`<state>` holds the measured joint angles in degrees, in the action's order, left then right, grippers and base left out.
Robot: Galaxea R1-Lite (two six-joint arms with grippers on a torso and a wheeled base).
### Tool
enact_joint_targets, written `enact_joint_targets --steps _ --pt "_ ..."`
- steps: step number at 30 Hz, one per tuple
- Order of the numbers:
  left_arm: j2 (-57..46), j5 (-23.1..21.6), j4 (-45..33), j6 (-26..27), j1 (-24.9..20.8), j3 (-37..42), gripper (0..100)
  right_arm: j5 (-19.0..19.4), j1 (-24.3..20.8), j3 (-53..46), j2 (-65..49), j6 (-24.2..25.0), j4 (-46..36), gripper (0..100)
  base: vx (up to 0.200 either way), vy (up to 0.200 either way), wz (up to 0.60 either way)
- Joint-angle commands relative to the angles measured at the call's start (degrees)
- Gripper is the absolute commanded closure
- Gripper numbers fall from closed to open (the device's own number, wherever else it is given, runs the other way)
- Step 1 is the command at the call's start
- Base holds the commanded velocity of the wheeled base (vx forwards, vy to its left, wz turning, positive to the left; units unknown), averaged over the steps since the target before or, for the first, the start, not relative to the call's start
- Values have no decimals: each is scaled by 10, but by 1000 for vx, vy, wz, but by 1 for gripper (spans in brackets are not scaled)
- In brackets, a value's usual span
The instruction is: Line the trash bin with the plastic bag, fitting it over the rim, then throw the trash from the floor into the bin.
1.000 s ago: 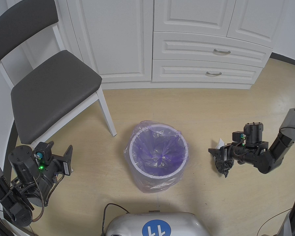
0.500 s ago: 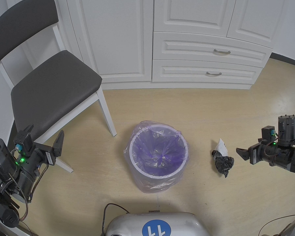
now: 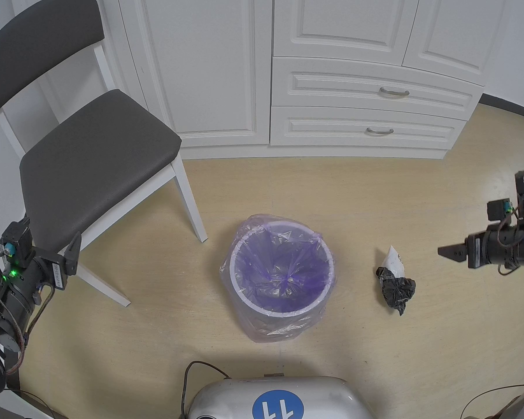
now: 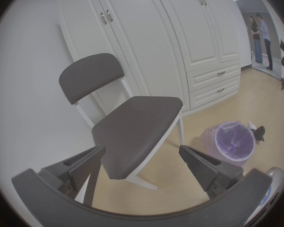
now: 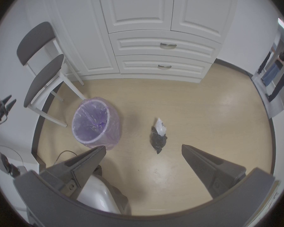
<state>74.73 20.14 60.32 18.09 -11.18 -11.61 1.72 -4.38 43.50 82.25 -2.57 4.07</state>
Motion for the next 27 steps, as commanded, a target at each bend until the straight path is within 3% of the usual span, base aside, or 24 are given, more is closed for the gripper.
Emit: enact_joint_targets --steps 1,5,15,27 --pt "-98 41 -167 16 99 -75 0 123 82 288 332 18 -55 0 0 0 0" --pt "-92 73 -166 17 104 -74 0 130 82 363 397 17 -91 0 0 0 0" --pt "-84 84 -165 58 104 -61 0 130 96 442 519 16 -94 0 0 0 0" --pt "-63 82 -159 65 119 -49 0 130 110 639 712 11 -121 0 0 0 0"
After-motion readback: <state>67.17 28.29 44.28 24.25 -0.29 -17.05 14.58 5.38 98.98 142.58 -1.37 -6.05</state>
